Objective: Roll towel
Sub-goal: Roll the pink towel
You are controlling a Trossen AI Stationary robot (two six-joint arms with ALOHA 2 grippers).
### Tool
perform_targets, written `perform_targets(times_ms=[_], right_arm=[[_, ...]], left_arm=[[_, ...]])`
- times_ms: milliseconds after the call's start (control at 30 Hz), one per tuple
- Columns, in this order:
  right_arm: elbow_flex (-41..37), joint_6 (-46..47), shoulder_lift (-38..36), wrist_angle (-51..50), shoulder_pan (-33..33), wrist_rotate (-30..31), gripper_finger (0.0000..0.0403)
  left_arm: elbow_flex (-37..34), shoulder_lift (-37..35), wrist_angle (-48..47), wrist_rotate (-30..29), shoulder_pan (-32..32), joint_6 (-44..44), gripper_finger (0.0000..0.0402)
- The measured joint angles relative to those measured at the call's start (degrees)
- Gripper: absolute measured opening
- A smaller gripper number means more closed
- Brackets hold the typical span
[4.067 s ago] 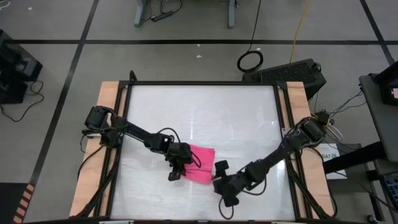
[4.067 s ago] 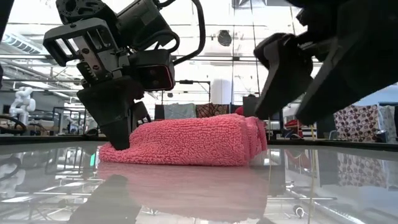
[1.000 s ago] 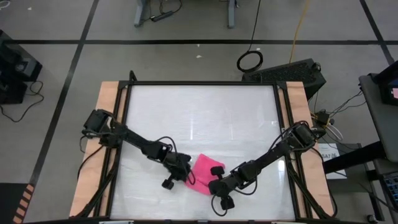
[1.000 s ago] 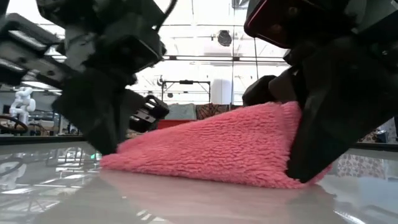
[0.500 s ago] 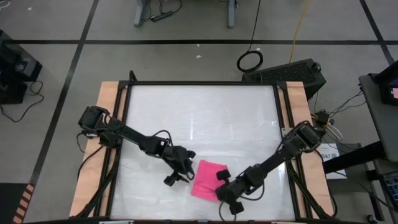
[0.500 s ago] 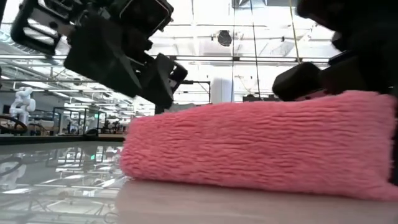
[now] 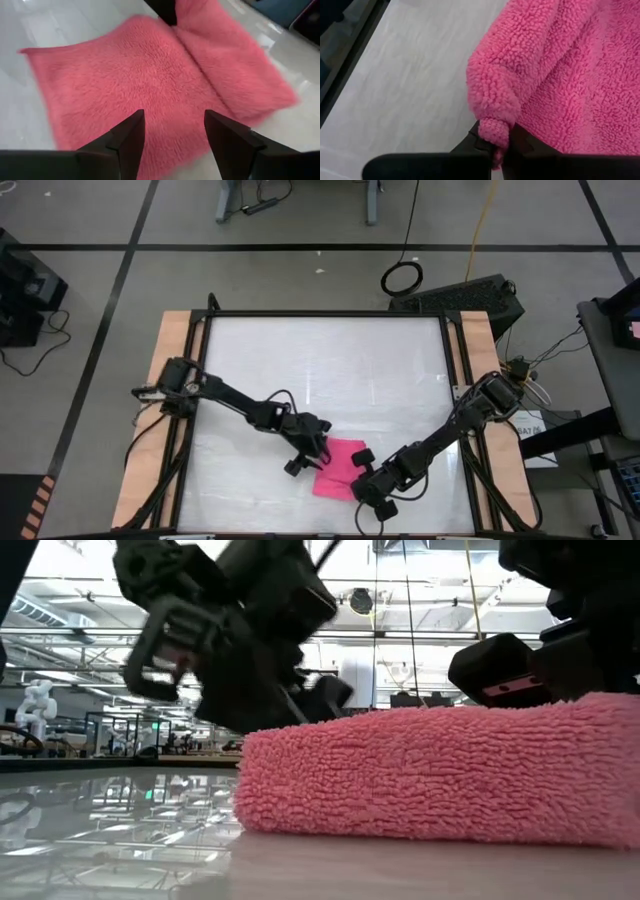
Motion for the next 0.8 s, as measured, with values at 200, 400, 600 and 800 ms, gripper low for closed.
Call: perform_targets(times_ms=[200, 400, 600, 800], right_arm=[[0.0, 0.2, 0.0, -0.2, -0.2, 0.5, 0.0004], [0.1, -0.2, 0.0, -1.0, -2.5, 5.7, 0.0004], [0.1, 0.5, 0.0, -1.6, -7.9, 8.4, 0.003], [0.1, -0.3, 0.0, -1.7, -12.2, 8.4, 0.0069]], left_arm=[[3.8, 3.8, -8.3, 0.2, 1.3, 3.0, 0.021], [4.3, 2.3, -18.8, -0.3, 5.1, 4.2, 0.0187], [3.9, -1.1, -27.8, -4.6, 8.7, 7.8, 0.0156], [3.1, -3.3, -32.1, -6.2, 13.1, 9.0, 0.0153]])
